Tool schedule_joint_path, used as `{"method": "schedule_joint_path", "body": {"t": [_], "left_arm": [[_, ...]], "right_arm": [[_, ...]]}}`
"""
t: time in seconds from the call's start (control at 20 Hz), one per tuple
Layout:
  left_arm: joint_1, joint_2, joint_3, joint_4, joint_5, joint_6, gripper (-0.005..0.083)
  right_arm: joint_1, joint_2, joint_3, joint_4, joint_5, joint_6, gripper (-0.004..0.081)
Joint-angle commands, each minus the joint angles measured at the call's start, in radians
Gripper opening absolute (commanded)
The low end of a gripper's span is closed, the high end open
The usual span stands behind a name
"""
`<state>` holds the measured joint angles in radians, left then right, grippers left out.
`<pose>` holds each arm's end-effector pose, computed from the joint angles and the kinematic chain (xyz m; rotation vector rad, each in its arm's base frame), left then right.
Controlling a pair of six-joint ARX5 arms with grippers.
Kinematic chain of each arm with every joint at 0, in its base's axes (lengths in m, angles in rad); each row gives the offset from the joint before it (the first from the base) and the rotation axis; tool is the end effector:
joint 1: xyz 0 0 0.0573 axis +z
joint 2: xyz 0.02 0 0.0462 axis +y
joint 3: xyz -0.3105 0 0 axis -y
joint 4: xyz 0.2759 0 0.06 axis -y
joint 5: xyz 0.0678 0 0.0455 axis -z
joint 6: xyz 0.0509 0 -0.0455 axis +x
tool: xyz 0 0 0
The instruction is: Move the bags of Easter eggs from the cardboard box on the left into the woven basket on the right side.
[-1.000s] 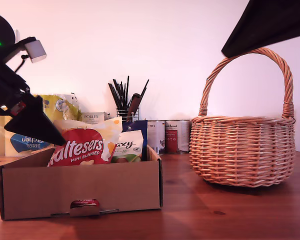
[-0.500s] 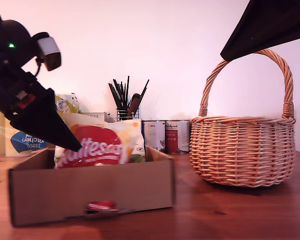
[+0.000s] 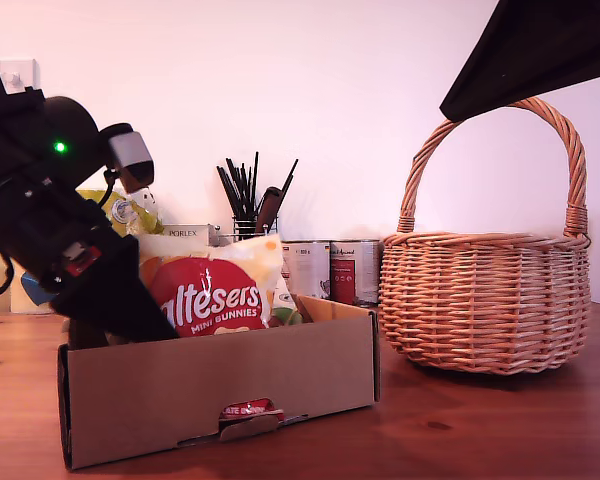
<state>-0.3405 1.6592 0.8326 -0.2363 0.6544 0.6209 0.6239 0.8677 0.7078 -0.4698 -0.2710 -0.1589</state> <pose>0.3017 -0.1398 0.1559 0.3415 0.7682 -1.1922 0.1508 0.1253 0.2869 -0.2574 0.5713 0.9147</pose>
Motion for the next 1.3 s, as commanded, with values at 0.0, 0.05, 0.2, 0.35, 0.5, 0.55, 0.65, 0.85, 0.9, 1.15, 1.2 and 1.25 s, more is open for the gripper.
{"method": "schedule_joint_path", "body": {"t": [0.0, 0.05, 0.2, 0.35, 0.5, 0.55, 0.65, 0.85, 0.9, 1.15, 1.2, 1.25], "left_arm": [[0.005, 0.011, -0.012, 0.036, 0.007, -0.029, 0.0238], [0.005, 0.011, -0.012, 0.043, 0.012, -0.035, 0.0139], [0.005, 0.011, -0.012, 0.043, 0.023, -0.045, 0.0003], [0.005, 0.009, 0.004, 0.027, 0.037, -0.046, 0.0001], [0.005, 0.007, 0.057, -0.05, 0.047, -0.047, 0.0001], [0.005, 0.007, 0.079, -0.08, 0.055, -0.047, 0.0001], [0.005, 0.007, 0.128, -0.148, 0.078, -0.047, 0.0001], [0.005, 0.007, 0.214, -0.244, 0.15, -0.047, -0.0021], [0.005, 0.007, 0.228, -0.254, 0.182, -0.047, -0.0021], [0.003, 0.007, 0.249, -0.196, 0.34, -0.136, -0.0021], [0.002, 0.007, 0.249, -0.159, 0.376, -0.169, -0.0021], [-0.006, 0.007, 0.249, -0.11, 0.398, -0.214, -0.0021]], "right_arm": [[0.005, 0.001, 0.007, 0.003, -0.001, -0.006, -0.0012], [0.005, 0.001, 0.007, 0.003, -0.001, -0.006, -0.0012], [0.005, 0.001, 0.007, 0.002, 0.0, -0.006, -0.0012], [0.005, 0.001, 0.007, -0.006, 0.0, -0.005, -0.0012], [0.005, 0.001, 0.007, -0.017, 0.0, -0.005, -0.0012], [0.005, 0.001, 0.007, -0.019, 0.0, -0.005, -0.0012], [0.005, 0.001, 0.007, -0.021, 0.0, -0.005, -0.0012], [0.005, 0.001, 0.007, -0.021, 0.0, -0.006, -0.0012], [0.004, 0.001, 0.007, -0.021, 0.0, -0.006, -0.0012], [0.004, 0.001, 0.007, -0.033, 0.0, -0.006, -0.0012], [0.004, -0.002, 0.007, -0.041, 0.0, -0.006, -0.0012], [0.004, -0.003, 0.007, -0.048, 0.0, -0.007, -0.0012]]}}
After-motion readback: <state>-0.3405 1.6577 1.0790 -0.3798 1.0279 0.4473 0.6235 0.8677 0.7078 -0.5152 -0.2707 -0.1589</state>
